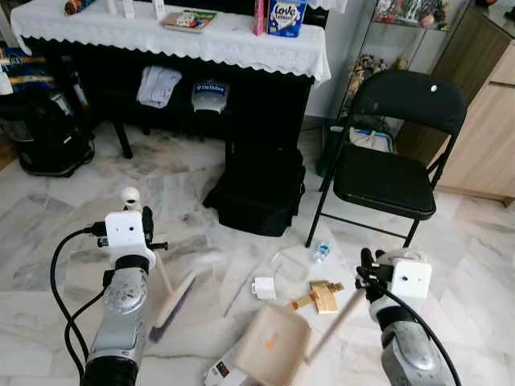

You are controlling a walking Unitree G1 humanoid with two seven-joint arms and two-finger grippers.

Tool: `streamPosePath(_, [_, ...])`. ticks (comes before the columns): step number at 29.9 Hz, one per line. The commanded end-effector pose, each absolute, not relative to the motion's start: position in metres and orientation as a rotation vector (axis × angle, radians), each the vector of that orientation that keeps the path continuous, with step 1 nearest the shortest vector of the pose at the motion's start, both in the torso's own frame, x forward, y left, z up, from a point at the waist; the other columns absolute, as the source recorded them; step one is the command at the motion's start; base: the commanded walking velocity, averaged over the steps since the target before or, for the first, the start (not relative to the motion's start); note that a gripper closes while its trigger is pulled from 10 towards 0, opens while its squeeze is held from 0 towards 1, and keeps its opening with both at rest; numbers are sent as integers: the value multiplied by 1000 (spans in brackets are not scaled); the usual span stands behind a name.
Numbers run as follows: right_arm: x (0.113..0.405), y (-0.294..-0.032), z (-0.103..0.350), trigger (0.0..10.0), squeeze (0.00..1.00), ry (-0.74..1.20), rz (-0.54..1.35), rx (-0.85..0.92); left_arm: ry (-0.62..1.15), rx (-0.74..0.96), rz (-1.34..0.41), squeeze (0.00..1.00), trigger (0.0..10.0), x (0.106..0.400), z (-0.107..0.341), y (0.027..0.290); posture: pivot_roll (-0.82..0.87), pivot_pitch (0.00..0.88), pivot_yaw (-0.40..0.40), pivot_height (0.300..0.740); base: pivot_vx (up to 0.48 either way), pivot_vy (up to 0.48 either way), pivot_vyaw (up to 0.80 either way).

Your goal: Sweep floor

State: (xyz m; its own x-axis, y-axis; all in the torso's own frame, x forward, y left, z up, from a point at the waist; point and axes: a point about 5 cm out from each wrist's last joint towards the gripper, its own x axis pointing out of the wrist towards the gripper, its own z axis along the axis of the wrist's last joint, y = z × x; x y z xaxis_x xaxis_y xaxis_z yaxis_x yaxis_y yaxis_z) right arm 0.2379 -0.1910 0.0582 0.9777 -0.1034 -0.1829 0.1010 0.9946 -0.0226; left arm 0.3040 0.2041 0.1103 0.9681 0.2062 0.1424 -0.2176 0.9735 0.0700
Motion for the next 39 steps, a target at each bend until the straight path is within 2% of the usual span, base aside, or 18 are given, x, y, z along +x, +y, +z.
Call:
streamPosePath(1, [238,-197,67,10000,0,169,-128,-60,-176,90,214,0,10000,306,119,203,-57,47,-71,740,0,0,0])
streamPosePath(6, [233,-208,59,10000,0,251,-229,-97,-178,89,220,0,10000,305,119,203,-55,41,-71,740,0,0,0])
streamPosePath(17, [234,-213,53,10000,0,285,-257,-110,-166,57,210,0,10000,306,117,201,-57,34,-67,740,0,0,0])
streamPosePath(26, [241,-214,54,10000,0,229,-233,-99,-97,-88,233,0,10000,309,109,203,-66,47,-66,740,0,0,0])
streamPosePath(39, [247,-227,32,10000,0,280,-165,-198,-90,-84,255,0,10000,307,109,214,-57,71,-65,740,0,0,0])
